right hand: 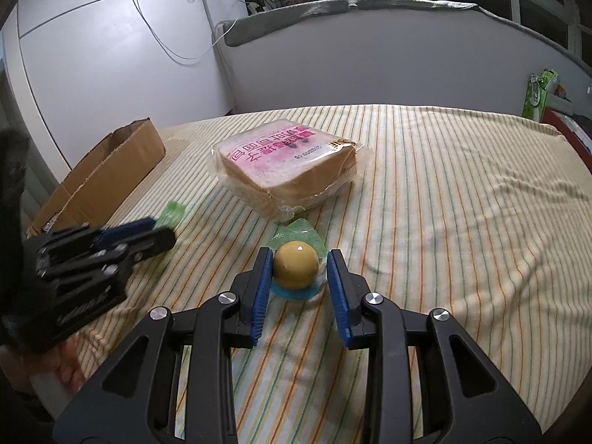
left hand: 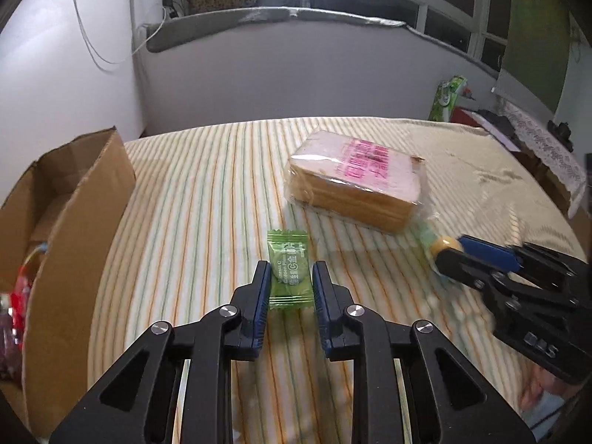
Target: Organize snacks
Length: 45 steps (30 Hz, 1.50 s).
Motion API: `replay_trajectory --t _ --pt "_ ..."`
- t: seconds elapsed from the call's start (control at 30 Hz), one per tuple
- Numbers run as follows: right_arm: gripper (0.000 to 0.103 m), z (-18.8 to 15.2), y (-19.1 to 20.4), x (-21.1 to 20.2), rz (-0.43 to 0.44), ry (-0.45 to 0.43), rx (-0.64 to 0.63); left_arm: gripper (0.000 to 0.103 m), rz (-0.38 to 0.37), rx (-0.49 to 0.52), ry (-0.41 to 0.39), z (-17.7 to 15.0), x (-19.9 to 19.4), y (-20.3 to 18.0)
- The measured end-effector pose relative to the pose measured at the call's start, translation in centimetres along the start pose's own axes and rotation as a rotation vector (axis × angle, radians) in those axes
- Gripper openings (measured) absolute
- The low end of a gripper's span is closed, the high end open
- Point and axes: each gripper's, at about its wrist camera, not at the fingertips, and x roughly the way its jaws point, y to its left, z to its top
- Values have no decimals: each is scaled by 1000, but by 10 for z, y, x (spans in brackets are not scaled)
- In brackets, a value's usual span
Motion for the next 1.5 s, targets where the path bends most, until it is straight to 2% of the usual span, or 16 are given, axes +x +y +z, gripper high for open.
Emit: replay_trajectory --t 0.3,0.37,0.57,0.73,0.77,0.8,0.83,0.9,0.93,1.0,1.07,1.1,1.2,1.5 --pt "31 -6 -1 -9 -24 -32 26 21 -21 -17 -17 -26 -22 0" --pt "32 -20 0 -11 -21 -26 33 21 -22 -17 -19 -30 -26 -2" --pt "30 -62 6 -40 -31 -112 37 21 -14 12 -17 -44 -34 -17" --pt "27 -57 1 -52 -47 -110 33 21 -16 34 -48 -46 -51 -36" --pt "29 -54 0 -49 -48 -90 23 21 -16 40 -64 -44 -57 -40" --pt "43 -50 0 -43 -46 -57 9 21 -18 47 -79 -43 -64 -42" --pt "61 -46 1 -37 -45 -31 -12 21 -17 52 -90 -42 -69 -43" --pt "72 -37 8 -31 -48 -18 -55 21 -14 53 -110 -41 -79 -41" --pt "72 -33 10 -24 -49 0 -74 21 -17 46 -115 -42 -82 -38" --pt "69 -27 14 -13 -80 36 -104 21 -20 26 -116 -43 -85 -32" --pt "50 -24 15 -9 -109 46 -108 21 -24 15 -114 -43 -86 -25" --pt "35 -22 13 -10 -111 42 -97 21 -20 12 -118 -44 -87 -23" --pt "33 -25 3 -15 -76 26 -51 21 -21 -1 -121 -45 -89 -19" --pt "32 -48 -6 -51 -121 -80 36 21 -34 -31 -143 -48 -90 -13"
